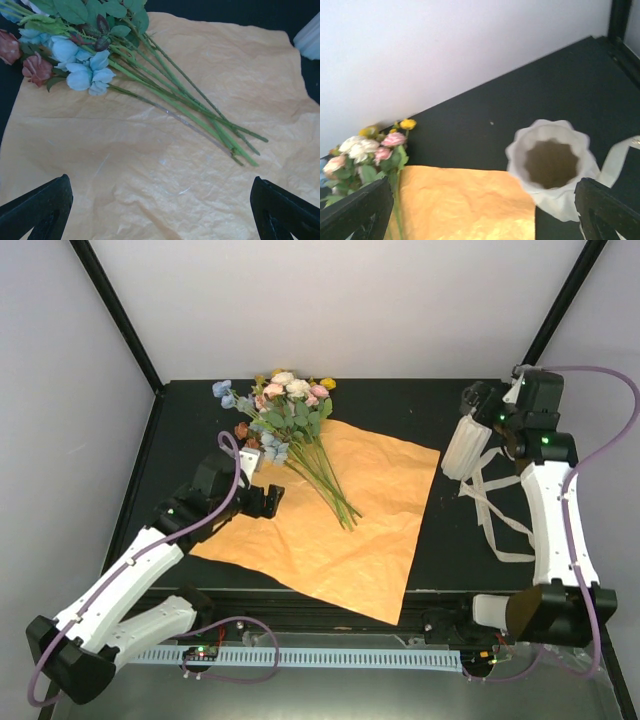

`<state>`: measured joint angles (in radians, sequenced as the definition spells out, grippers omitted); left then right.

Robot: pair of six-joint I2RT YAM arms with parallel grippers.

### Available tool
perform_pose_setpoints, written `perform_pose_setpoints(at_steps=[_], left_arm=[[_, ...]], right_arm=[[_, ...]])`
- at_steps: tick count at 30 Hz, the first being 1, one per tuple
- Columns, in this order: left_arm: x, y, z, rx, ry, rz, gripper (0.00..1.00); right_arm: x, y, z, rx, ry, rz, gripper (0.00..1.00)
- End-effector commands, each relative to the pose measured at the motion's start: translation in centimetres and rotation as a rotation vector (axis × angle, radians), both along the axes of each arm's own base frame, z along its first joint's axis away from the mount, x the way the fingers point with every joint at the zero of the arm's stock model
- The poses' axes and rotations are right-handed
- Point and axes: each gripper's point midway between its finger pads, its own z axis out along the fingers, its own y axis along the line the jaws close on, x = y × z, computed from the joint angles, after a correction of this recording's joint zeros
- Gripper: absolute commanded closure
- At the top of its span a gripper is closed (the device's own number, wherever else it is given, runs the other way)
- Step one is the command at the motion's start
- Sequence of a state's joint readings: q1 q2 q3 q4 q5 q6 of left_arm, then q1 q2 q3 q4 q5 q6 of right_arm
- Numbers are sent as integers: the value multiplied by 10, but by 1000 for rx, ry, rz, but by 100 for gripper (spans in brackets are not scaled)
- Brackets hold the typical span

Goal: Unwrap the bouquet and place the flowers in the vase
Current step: Move the vase to the center of the board, then pick up the fake flower from the wrapping paper.

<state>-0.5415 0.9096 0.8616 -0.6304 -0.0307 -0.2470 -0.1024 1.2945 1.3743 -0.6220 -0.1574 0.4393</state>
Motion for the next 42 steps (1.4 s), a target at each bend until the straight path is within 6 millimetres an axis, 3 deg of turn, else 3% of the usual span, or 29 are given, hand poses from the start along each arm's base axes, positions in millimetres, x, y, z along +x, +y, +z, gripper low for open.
perform_pose_setpoints(at_steps=[1, 7, 11, 16, 20, 22, 24, 28, 31, 34, 42], left_arm=[[10, -18, 34, -163, -21, -35, 1], [8, -21, 59, -210, -96, -78, 1], [-3, -19, 72, -187, -158, -132, 1], [-11, 12, 77, -124, -270, -40, 1], [-18, 20, 77, -124, -332, -25, 1], [-18, 23, 75, -125, -347, -14, 1], [-19, 24, 76, -121, -353, -11, 1], [-19, 28, 73, -102, -349, 4, 1], [-22, 28, 73, -103, -349, -3, 1], [-25, 28, 78, -122, -372, -10, 1], [-30, 23, 81, -148, -374, -39, 1]], right_arm=[[-19, 31, 9, -47, -26, 95, 0], [-45, 90, 5, -74, -54, 228, 0], [-59, 148, -20, -8, -64, 421, 0], [-67, 191, -51, 78, -90, 589, 0], [-59, 212, -75, 53, -57, 623, 0], [-53, 220, -87, 47, -36, 631, 5], [-47, 230, -97, 50, -23, 645, 15], [-32, 251, -119, 22, 18, 679, 43], [-20, 271, -140, -14, 58, 712, 50], [-10, 289, -154, -41, 68, 751, 62], [17, 313, -201, -81, 179, 766, 65]])
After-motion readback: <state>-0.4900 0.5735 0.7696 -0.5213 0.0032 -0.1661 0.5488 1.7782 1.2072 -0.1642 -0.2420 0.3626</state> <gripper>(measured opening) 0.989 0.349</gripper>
